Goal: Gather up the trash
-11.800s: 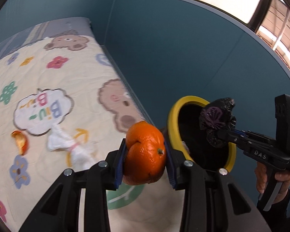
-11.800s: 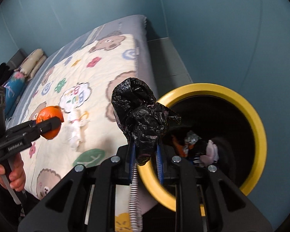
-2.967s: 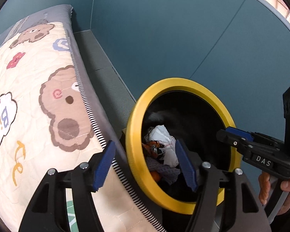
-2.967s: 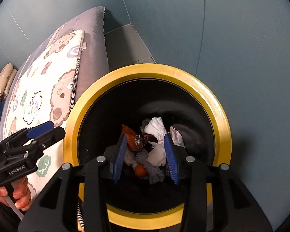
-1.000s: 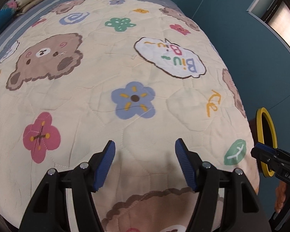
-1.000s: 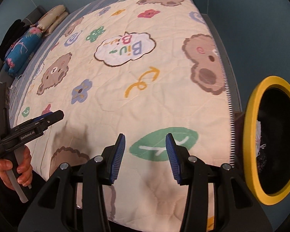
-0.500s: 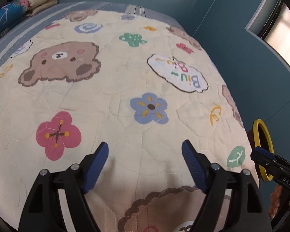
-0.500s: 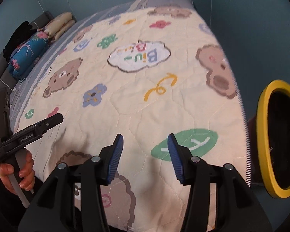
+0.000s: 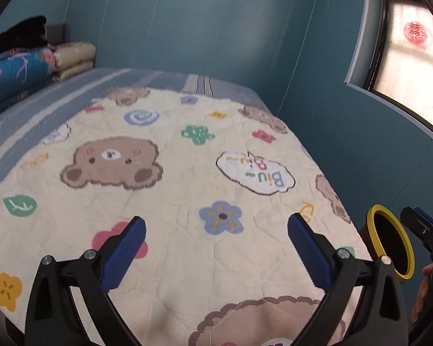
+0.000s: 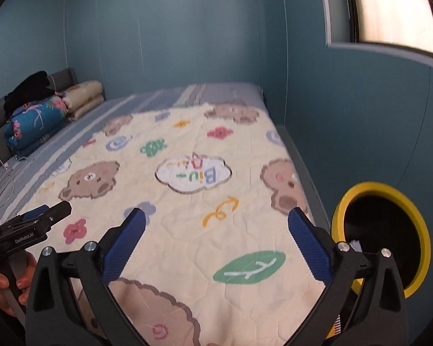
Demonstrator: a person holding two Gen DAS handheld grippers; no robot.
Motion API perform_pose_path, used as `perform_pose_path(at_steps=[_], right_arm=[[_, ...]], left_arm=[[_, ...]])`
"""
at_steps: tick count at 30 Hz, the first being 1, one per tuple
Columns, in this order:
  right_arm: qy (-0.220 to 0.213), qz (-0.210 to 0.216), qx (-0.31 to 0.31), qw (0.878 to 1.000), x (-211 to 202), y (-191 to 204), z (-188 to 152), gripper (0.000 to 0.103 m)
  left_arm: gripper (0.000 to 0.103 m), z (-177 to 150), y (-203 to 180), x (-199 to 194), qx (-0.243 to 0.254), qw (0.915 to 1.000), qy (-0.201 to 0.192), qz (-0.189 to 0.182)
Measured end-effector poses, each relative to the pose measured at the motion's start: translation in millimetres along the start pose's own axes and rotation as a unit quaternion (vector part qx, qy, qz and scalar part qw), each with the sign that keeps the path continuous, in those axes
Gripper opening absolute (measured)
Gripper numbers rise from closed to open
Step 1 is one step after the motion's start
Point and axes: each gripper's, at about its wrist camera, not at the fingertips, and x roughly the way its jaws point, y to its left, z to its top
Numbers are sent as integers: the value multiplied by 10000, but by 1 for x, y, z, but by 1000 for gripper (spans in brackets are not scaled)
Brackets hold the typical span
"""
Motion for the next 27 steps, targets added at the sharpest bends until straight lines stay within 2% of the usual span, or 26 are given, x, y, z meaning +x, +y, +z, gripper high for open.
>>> perform_pose_path(at_steps=[3,8,13,19,27], right_arm=[[-464,-130,33,9988,-17,-1,2,95],[-760,-372,88,9964,-35,4,4,95],[-988,-446,262,9938,-47,1,6,95],[-937,-597,273,9934,-54,5,6,95],[-1029,-668,237,9922,-60,7,4,95]], left_arm=[[95,4,-8,-19,133,9996,-261,-20],[95,5,-21,-51,283,9968,-746,-6],[95,1,-36,-81,567,9889,-1370,115],[95,-1,-43,-97,594,9869,-1501,21],[95,-2,-43,-91,557,9890,-1370,-55]])
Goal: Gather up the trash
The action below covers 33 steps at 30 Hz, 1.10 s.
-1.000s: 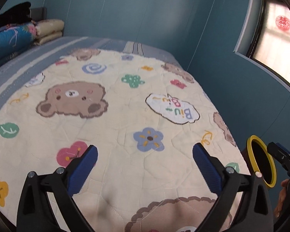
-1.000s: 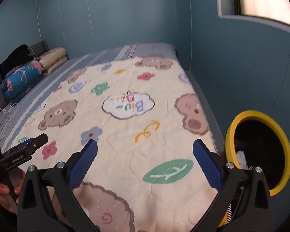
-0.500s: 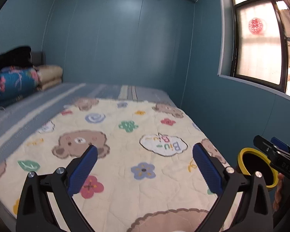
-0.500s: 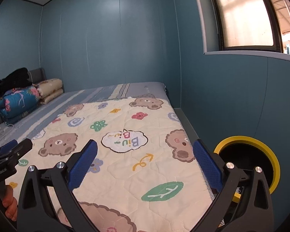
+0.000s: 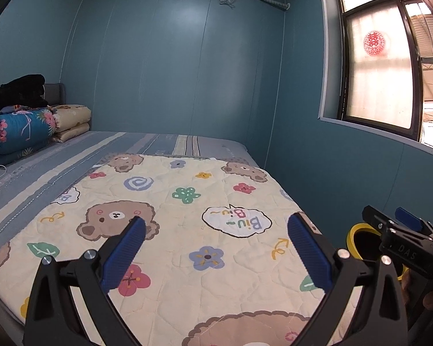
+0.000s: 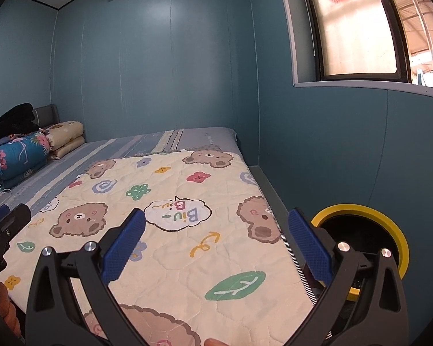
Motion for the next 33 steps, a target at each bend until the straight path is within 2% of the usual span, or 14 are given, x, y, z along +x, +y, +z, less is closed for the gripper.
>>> perform_pose_path(at_steps=[33], right_arm=[[145,43,6,9999,10,4,-8,95]], left_arm=[[95,-3,4,3,-117,9998,108,-112]])
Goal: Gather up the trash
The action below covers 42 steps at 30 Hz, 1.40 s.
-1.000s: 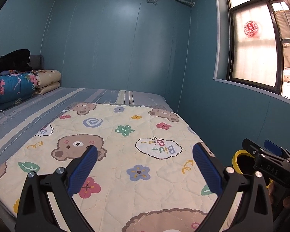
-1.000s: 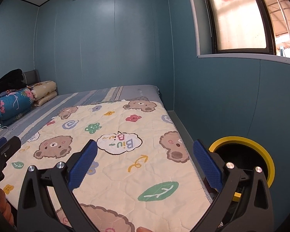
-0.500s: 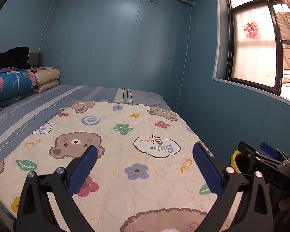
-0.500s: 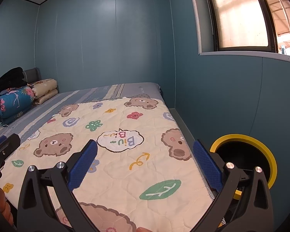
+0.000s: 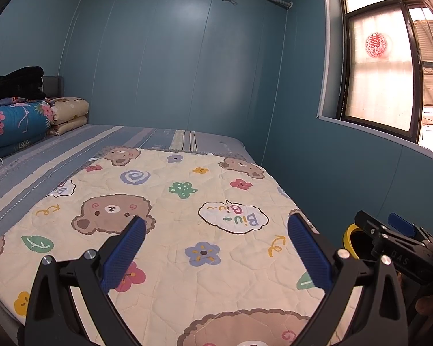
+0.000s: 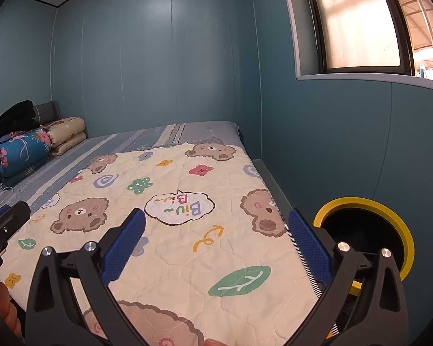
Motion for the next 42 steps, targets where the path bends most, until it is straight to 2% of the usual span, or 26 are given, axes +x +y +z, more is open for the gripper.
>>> perform_pose_path(at_steps=[42], right_arm=[[163,-22,76,9998,7,4,-9,95]], left_arm=[[95,-8,-2,9,9,9999,144,-64]])
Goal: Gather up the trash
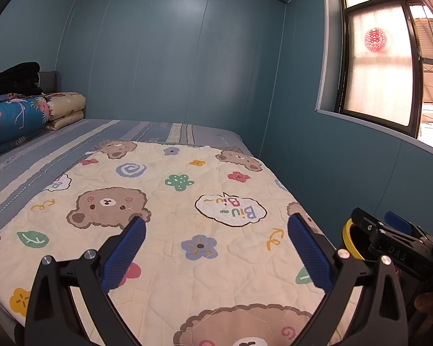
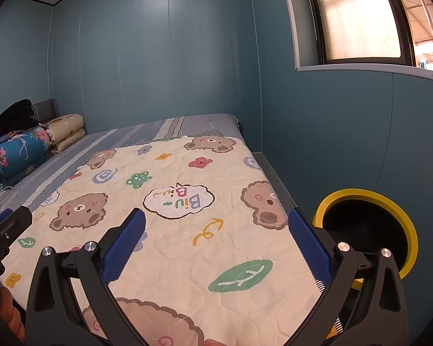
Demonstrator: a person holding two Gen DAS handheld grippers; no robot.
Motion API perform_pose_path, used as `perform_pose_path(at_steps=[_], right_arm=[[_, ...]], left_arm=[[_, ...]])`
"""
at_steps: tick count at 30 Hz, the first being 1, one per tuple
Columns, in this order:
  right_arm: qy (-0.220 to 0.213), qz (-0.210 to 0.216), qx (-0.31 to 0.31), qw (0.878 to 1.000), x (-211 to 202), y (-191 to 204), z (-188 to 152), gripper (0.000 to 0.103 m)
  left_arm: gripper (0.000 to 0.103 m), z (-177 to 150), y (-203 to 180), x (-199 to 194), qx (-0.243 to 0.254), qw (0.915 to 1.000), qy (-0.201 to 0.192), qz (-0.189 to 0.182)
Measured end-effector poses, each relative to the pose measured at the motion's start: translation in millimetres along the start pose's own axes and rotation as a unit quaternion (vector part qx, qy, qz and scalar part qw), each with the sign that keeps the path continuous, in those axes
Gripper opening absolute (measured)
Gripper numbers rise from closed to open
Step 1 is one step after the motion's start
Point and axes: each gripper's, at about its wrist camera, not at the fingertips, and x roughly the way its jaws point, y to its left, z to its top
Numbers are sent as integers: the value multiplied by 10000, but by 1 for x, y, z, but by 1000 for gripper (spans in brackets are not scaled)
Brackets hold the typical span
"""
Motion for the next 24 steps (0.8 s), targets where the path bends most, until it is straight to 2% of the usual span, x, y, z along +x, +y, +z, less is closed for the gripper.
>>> perform_pose_path(at_steps=[24], right_arm=[[28,-20,46,10000,3,1,-3,95]], left_arm=[[95,-3,0,4,-3,10000,92,-19]])
